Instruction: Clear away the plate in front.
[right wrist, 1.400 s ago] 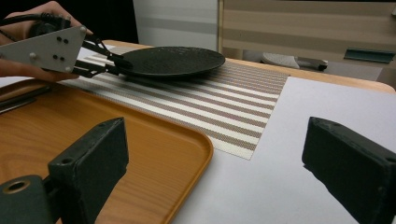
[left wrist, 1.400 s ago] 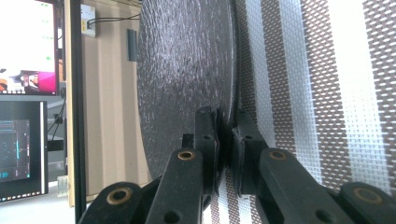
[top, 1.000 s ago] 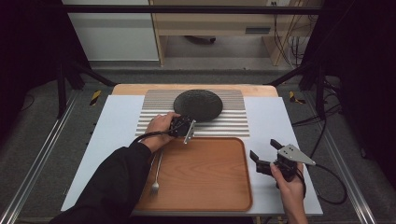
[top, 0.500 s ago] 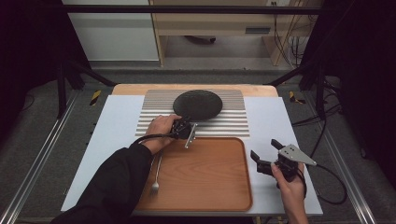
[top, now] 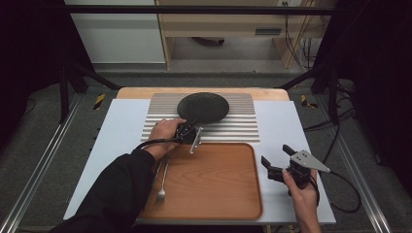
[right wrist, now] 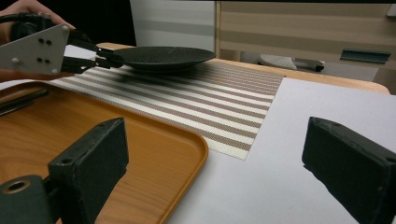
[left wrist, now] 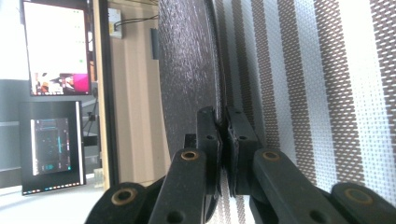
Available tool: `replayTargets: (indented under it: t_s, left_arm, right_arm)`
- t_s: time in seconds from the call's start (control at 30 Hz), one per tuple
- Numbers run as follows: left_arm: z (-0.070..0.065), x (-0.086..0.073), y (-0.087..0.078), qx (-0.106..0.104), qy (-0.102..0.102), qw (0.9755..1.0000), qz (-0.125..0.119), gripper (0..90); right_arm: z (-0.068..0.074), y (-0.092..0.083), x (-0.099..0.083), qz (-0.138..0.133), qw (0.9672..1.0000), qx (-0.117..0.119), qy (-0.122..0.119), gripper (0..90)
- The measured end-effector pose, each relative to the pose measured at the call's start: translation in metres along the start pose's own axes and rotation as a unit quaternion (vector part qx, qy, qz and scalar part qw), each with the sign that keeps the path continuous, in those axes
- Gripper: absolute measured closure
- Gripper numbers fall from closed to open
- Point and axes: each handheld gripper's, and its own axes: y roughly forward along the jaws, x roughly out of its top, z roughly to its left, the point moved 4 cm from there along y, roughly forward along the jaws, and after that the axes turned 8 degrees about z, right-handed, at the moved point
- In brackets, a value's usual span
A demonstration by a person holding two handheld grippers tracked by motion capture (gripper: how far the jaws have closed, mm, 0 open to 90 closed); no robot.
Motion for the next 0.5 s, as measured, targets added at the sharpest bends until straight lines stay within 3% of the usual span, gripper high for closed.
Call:
replayTargets:
  t_s: [0.27, 0.5]
  left_arm:
    - [0.006, 0.002, -0.022, 0.017, -0.003, 0.9997, -0.015, 85.7]
    - [0.005, 0.006, -0.058, 0.039, 0.001, 0.9987, -0.032, 85.6]
  right_arm:
    - [0.0, 0.0, 0.0, 0.0, 1.0, 0.0, -0.001, 7.1]
    - [-0.002, -0.003, 0.0, -0.004, 1.0, -0.003, 0.0, 7.1]
